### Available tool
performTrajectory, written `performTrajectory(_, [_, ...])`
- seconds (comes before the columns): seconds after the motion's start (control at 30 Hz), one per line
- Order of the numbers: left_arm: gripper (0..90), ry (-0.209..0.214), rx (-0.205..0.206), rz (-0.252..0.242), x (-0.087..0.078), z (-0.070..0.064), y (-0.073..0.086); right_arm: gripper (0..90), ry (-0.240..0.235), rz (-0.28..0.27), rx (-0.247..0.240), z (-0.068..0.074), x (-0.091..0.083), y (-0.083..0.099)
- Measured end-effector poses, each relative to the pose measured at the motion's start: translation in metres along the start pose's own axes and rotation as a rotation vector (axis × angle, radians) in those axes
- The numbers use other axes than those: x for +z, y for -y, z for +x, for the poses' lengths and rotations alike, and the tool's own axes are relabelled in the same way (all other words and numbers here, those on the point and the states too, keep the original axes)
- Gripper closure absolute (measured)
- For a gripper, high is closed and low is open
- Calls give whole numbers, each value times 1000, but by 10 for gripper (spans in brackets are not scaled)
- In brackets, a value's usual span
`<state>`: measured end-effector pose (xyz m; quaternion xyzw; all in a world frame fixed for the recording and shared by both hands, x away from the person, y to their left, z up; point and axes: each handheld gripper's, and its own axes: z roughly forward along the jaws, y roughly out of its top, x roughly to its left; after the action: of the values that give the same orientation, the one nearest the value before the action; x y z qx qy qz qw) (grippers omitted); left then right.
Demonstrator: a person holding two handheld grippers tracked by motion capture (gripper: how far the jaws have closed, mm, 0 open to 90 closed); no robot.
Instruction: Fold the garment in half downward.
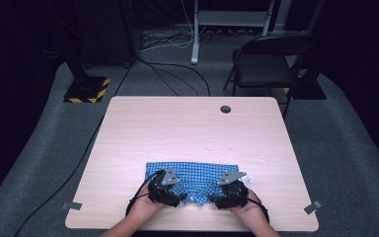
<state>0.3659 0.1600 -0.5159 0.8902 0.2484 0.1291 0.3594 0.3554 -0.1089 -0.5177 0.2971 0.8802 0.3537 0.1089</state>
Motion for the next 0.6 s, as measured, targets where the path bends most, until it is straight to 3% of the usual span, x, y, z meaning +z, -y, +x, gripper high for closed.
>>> performTrajectory(0.13, [170, 9, -18, -14, -8, 2, -2, 277, -8, -9, 11, 0, -8, -2])
performTrajectory(0.3, [165, -5, -40, -60, -28, 14, -13, 265, 8, -93, 16, -5, -31, -14])
performTrajectory(0.4, [163, 1, -77, -85, -32, 24, -20, 257, 9, -138, 21, -11, -40, -26])
performTrajectory(0.47, [161, 20, -92, -94, -30, 28, -26, 250, 2, -155, 30, -14, -39, -36])
performTrajectory(0.6, [163, 64, -51, -86, -16, 29, -37, 245, -34, -158, 13, -15, -24, -55])
